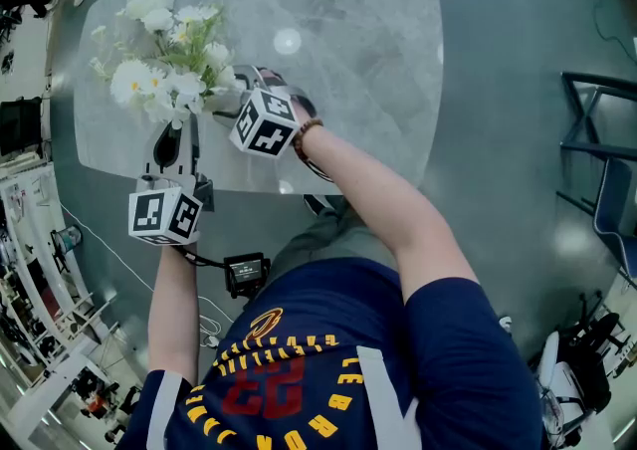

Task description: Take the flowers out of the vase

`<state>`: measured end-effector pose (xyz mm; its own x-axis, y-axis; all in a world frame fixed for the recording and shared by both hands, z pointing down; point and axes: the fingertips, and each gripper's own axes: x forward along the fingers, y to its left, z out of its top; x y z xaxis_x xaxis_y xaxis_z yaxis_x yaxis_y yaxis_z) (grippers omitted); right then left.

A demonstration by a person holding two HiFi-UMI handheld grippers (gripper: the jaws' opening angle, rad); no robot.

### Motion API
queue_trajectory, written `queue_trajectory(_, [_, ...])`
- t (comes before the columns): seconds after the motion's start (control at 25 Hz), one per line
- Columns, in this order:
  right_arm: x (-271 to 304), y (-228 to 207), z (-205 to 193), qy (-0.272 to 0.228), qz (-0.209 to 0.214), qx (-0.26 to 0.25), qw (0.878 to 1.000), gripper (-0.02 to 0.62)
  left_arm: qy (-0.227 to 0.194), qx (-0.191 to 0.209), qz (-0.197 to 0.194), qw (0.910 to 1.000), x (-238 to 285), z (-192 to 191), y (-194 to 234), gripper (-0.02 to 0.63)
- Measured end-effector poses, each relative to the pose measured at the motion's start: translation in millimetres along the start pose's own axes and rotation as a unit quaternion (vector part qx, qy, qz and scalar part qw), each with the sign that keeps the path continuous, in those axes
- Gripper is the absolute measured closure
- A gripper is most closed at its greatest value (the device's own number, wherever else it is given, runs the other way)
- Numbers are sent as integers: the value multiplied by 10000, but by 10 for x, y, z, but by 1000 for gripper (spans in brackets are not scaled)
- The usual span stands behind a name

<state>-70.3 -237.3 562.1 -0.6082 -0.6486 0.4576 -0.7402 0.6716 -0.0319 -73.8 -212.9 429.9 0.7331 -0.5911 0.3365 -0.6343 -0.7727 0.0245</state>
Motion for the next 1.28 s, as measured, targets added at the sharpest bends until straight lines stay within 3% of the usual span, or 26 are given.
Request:
queue_trajectory(0.4, [-103, -6, -144, 28, 5, 25, 10000, 265, -254, 103, 204, 9994, -24, 93, -72, 578])
queue_trajectory(1.28, [-83, 76, 88, -114, 42, -35, 9999, 264, -404, 292, 394, 9980, -69, 275, 130, 580])
